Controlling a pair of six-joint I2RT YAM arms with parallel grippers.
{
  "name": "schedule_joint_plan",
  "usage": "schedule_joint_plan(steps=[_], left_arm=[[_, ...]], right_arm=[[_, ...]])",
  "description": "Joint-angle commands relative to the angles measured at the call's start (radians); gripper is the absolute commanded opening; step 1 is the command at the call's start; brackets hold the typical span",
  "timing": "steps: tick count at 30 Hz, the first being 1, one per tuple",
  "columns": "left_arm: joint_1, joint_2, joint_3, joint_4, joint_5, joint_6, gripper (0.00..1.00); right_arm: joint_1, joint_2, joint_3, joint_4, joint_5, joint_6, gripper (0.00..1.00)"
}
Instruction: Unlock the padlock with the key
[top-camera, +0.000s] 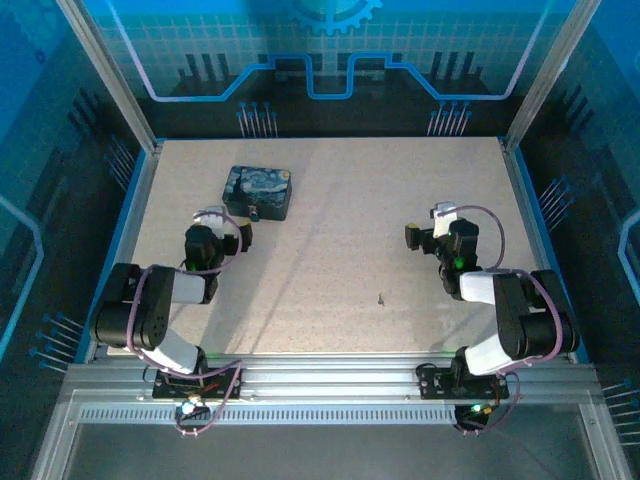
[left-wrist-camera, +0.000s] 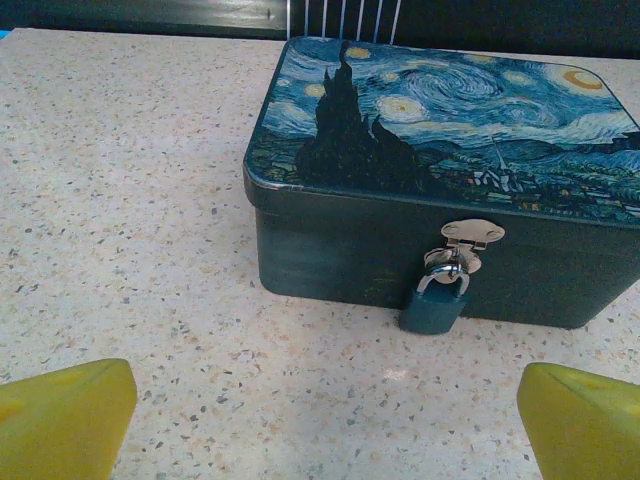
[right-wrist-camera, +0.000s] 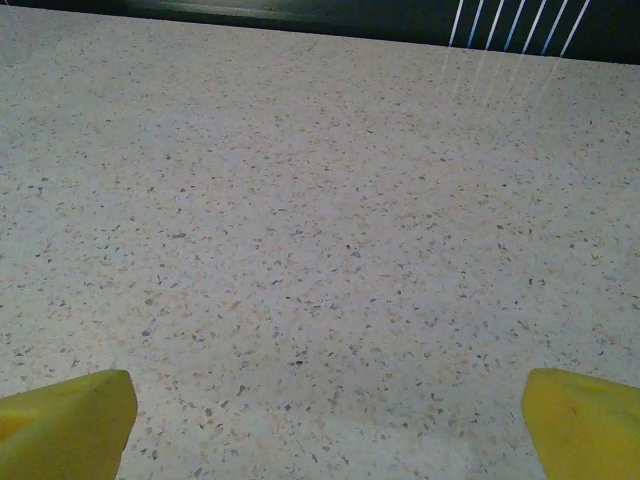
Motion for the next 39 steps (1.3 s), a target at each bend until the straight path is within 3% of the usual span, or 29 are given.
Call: schedule_joint_plan(steps=[1,25,30,35,39], left_arm=[[0.006,-0.006,0.017,0.0,0.024,0.006,0.99],[0.006,-0.009,-0.001,0.031,0.03,0.006,0.99],[0.006,-0.092,-0.065,0.082,0.015,0.001,0.99],[0.006,-0.254,-0.034,-0.106,-0.017,-0.009,0.99],[0.007,-0.373,0.084,-0.39,-0.047,-0.122,0.99]], right_arm=[[0.006,0.01,0.02,0.001,0.012,-0.006,1.0],[0.003,0.007,0.017,0.006,0.017,-0.002,1.0],[0.003,-0.058,-0.003,-0.013,0.034,0.009,1.0],[0.005,-0.172,0.035,-0.196,0.036,0.028,1.0],[0.009,-0.267,0.083,-0.371,0.019,0.113,1.0]])
